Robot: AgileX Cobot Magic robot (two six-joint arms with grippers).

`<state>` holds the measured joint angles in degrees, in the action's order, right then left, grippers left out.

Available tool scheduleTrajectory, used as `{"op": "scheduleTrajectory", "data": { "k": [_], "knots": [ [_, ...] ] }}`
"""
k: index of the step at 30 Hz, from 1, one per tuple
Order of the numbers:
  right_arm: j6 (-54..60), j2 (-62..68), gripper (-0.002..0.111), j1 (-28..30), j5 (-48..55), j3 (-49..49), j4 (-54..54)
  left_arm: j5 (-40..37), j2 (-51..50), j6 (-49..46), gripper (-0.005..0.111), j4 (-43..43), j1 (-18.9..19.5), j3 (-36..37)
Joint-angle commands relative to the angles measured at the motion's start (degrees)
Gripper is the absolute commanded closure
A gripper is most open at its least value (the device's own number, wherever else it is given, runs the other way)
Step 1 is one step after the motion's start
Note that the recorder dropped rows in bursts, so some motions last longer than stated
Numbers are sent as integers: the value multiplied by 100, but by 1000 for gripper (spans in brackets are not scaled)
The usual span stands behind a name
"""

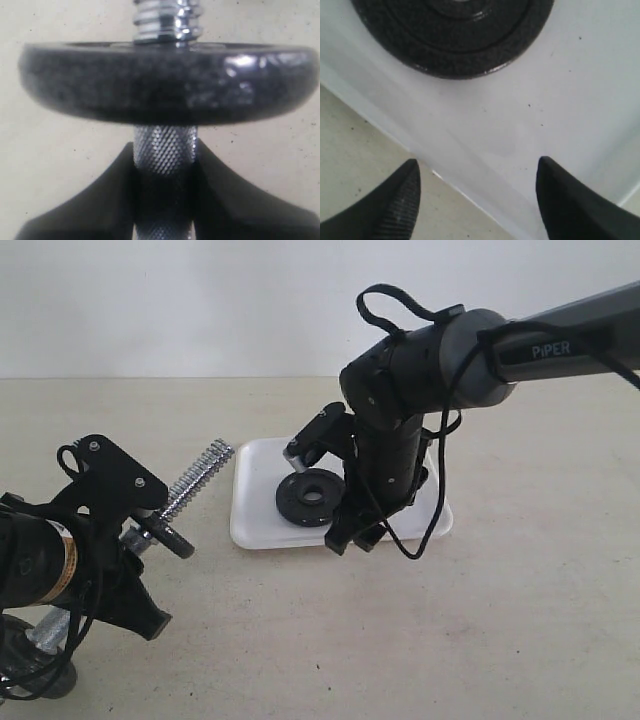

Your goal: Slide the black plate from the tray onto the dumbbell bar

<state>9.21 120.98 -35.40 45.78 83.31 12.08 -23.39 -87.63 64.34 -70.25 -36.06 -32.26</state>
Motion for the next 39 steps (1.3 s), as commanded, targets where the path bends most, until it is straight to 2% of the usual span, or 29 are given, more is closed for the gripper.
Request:
{"op": "scheduleTrajectory", "data": {
  "k": [1,5,7,8,10,16,17,18,21,22,28,39],
  "knots": [
    [-79,14,50,-10,-102,24,-399,-147,258,75,102,-257,13,-174],
    [304,146,52,-53,237,24,-885,-147,258,75,102,-257,13,-174],
    [585,51,62,-122,189,24,-916,-147,258,75,102,-257,13,-174],
    [647,-50,71,-191,211,80,-951,-147,258,75,102,-257,13,-174],
    [750,-208,80,-295,297,243,-991,-147,258,75,102,-257,13,-174],
    [765,-549,82,-413,382,855,-724,-148,258,75,102,-239,13,-174],
    [765,-549,82,-413,268,877,-664,-132,258,75,102,-244,13,-174],
    [765,-538,77,-413,87,877,-651,-120,258,75,102,-244,13,-174],
    [467,-263,48,-332,-642,877,-580,-14,258,75,102,-244,13,-174],
    [259,-177,46,-293,-697,877,-555,-15,258,75,102,-234,13,-174],
    [-287,545,47,-101,-172,1296,-6,-15,258,75,102,-217,13,-174],
    [-727,1164,47,-44,481,2263,-350,107,258,75,102,-234,13,-174]
  ]
}}
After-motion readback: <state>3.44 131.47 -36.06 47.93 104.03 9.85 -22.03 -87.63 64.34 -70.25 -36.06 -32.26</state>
